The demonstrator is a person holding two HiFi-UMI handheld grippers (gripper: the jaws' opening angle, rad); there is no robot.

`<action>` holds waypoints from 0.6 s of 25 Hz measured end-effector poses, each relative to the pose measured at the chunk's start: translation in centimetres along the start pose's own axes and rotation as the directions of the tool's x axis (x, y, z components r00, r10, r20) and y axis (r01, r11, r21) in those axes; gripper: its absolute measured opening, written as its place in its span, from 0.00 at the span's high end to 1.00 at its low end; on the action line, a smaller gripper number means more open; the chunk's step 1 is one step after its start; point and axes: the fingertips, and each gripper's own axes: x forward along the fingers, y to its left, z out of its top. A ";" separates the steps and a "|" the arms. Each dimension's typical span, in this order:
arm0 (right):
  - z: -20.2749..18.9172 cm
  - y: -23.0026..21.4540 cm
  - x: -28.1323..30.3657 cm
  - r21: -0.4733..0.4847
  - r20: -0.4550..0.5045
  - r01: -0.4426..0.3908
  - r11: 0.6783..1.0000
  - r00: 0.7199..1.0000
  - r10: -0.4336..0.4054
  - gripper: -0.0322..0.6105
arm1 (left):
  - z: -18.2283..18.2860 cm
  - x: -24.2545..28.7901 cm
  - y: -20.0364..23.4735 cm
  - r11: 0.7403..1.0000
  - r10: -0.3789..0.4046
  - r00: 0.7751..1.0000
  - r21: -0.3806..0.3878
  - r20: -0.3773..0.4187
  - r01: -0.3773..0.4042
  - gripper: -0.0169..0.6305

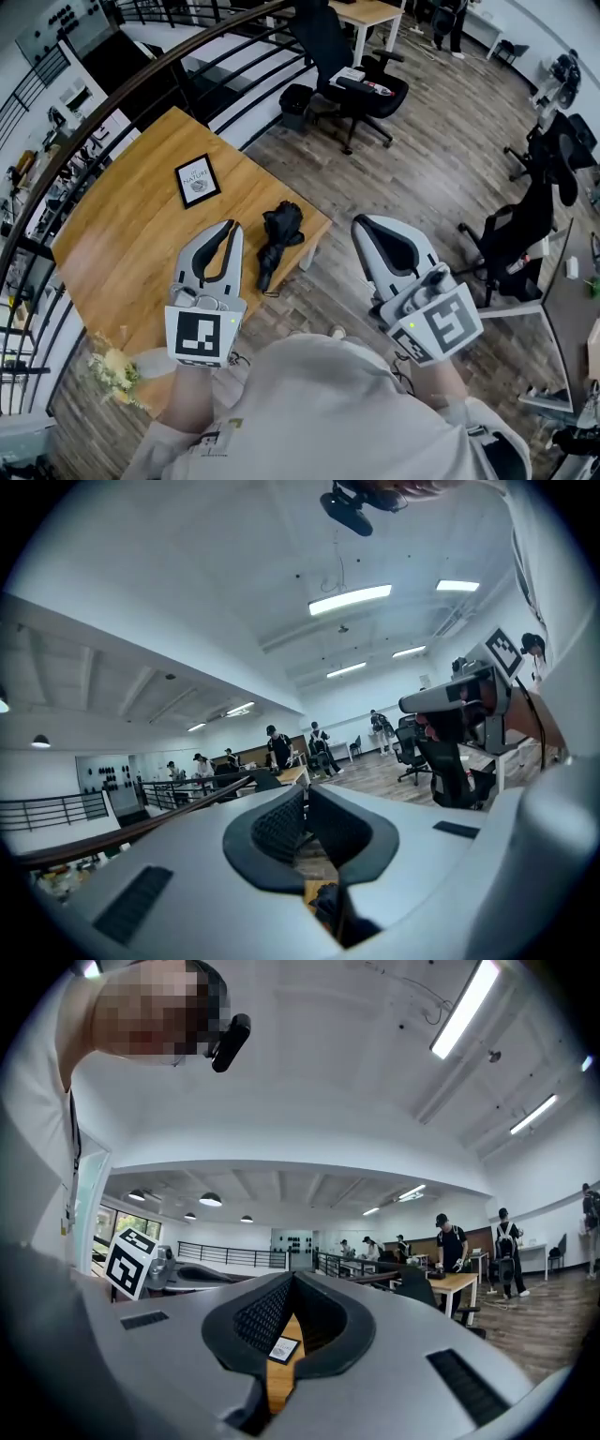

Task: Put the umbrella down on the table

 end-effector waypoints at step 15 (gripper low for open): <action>-1.4 2.6 1.3 -0.009 -0.050 -0.032 0.999 0.998 0.031 0.91 | -2.1 -2.0 1.3 0.999 0.004 1.000 -0.034 0.001 -0.004 0.95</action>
